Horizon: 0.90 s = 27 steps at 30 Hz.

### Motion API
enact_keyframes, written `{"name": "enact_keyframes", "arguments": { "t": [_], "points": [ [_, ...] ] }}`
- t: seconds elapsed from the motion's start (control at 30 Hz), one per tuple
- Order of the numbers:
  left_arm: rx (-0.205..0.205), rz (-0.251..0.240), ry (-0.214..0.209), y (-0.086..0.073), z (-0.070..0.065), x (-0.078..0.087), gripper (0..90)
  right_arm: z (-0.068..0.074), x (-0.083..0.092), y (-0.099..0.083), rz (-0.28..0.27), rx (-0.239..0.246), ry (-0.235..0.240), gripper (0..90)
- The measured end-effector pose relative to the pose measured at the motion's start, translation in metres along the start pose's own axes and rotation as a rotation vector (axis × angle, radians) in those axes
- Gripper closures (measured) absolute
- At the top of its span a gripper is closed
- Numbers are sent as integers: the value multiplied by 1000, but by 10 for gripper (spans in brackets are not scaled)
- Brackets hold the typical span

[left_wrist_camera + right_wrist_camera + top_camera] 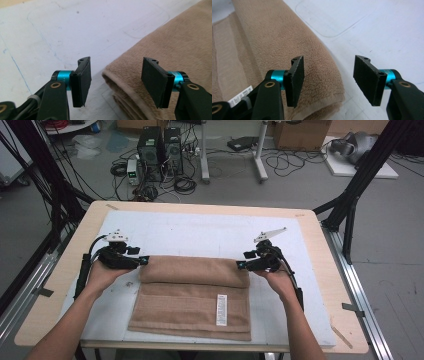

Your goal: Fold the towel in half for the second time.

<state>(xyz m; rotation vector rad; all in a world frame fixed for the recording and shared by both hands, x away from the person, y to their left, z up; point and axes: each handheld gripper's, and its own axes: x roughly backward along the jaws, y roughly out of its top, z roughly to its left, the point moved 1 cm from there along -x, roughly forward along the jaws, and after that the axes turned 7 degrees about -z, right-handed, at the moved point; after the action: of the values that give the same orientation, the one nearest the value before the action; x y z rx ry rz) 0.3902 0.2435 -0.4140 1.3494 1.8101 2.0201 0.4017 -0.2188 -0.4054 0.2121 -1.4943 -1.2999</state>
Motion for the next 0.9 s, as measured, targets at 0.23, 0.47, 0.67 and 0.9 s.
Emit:
{"name": "enact_keyframes", "arguments": {
  "t": [0.23,0.47,0.67,0.9],
  "points": [
    [34,58,-73,-7,4,-12,505,-6,-10,-7,41,-53,77,547],
    [15,57,-132,-7,-1,-11,778,-3,-7,-6,54,-35,151,774],
    [0,7,-133,-2,-4,5,853,6,2,-1,27,9,166,789],
    [-68,-83,-139,-5,-24,46,855,32,27,-2,-24,92,201,788]
  ]
}}
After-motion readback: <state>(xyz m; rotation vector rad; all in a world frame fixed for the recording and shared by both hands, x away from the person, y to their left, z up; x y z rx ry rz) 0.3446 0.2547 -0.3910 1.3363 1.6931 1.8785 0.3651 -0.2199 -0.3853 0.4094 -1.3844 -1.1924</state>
